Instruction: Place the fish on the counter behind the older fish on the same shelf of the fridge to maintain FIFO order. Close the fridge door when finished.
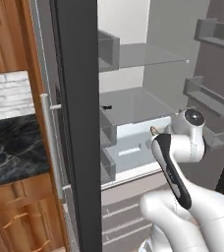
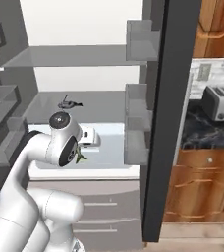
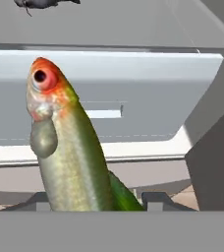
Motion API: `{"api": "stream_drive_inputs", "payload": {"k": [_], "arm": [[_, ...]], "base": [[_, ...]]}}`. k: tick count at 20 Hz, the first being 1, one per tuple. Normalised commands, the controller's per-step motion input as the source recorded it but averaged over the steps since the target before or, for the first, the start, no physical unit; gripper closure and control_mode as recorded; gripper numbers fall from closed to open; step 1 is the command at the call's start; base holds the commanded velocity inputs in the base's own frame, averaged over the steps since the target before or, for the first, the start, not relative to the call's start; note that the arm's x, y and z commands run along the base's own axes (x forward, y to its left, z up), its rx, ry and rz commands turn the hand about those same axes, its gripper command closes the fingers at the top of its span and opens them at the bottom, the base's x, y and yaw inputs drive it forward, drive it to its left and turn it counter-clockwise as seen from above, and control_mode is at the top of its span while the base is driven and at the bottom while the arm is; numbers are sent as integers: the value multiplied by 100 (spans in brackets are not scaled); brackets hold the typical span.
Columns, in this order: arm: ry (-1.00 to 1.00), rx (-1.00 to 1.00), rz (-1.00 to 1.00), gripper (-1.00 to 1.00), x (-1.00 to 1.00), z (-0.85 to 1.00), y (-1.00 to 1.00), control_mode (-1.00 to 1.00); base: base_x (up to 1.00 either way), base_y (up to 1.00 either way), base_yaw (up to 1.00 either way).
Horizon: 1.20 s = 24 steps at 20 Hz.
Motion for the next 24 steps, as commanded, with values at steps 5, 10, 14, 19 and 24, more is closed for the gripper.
{"api": "stream_drive_inputs", "payload": {"k": [5, 10, 14, 19, 24], "arm": [[0, 0, 0, 100, 0, 0, 0, 100], [0, 0, 0, 100, 0, 0, 0, 100], [0, 0, 0, 100, 0, 0, 0, 100], [0, 0, 0, 100, 0, 0, 0, 100], [0, 0, 0, 100, 0, 0, 0, 100]], "base": [[66, -12, 33], [62, -17, 33], [43, -45, 28], [35, -36, 20], [4, -47, 7]]}}
